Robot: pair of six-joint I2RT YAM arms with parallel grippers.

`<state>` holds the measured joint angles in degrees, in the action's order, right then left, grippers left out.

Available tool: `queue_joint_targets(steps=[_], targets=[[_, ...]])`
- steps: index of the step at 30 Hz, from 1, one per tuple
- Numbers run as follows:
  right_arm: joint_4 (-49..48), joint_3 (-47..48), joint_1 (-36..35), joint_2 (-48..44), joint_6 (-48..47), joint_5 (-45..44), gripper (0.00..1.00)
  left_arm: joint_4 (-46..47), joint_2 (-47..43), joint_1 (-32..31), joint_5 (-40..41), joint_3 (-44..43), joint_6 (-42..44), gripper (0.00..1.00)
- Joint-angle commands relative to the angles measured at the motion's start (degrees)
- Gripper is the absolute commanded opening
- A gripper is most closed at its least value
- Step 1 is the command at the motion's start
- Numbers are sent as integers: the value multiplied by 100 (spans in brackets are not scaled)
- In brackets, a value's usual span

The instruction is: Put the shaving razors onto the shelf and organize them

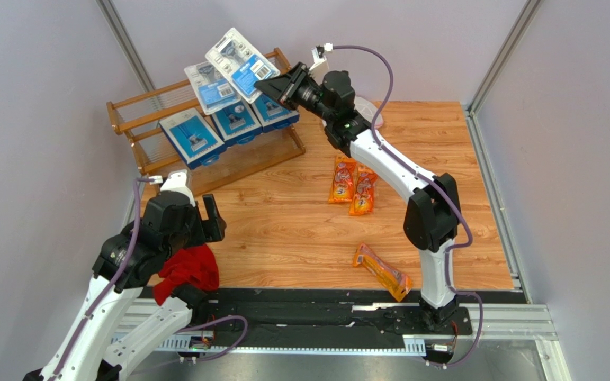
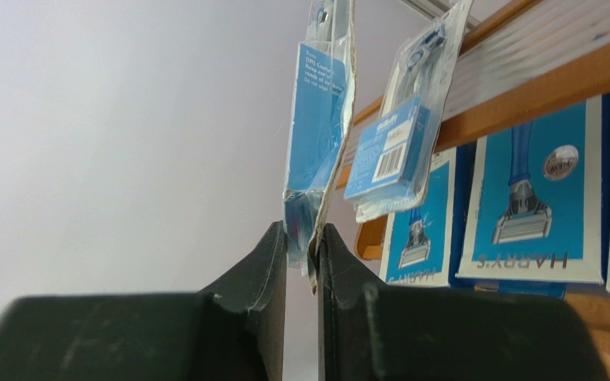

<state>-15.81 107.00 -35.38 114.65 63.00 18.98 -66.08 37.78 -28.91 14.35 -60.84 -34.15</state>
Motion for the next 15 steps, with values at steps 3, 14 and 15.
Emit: queue_joint_targets(steps=[3,14,15], targets=[[-36,1216,154,575,309,-114,0,-133,-51,-10,235,-244,277,89],[359,2589,215,1832,784,-334,0,8,-324,-10,182,-200,339,90],[351,2598,215,1841,792,-360,0,8,-350,-10,191,-192,330,90]])
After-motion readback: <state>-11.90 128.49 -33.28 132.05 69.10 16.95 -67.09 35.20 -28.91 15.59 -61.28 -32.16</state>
